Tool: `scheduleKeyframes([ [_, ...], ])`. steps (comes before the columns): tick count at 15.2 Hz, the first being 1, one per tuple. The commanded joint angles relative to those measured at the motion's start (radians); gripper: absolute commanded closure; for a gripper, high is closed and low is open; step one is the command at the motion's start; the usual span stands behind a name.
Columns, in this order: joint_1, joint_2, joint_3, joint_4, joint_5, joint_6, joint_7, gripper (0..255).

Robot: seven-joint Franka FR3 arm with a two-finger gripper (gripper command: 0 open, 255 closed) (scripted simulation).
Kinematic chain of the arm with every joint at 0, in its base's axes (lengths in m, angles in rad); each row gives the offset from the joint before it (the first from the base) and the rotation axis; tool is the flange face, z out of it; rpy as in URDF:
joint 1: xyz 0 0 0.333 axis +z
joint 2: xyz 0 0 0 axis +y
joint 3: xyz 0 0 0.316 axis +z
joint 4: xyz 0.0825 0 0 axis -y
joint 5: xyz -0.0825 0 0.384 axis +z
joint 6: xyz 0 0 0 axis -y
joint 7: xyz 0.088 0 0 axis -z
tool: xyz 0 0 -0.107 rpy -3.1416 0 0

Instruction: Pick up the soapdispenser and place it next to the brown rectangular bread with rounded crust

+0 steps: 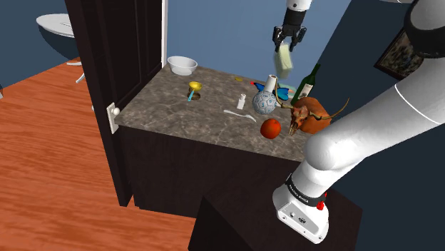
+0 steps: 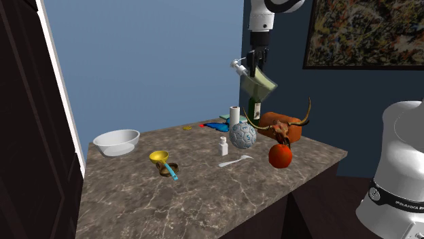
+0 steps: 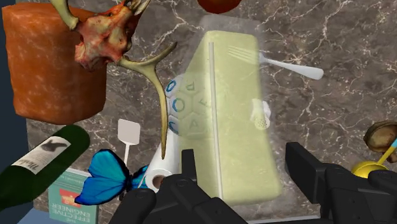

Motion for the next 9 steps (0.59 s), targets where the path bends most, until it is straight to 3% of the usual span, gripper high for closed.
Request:
scheduleKeyframes([
  [1, -0.017, -0.048, -0.025, -0.047, -0.012, 0.009, -0.038, 255],
  [9, -0.086, -0.194, -0.133, -0.162, -0.068, 0.019, -0.191, 255],
])
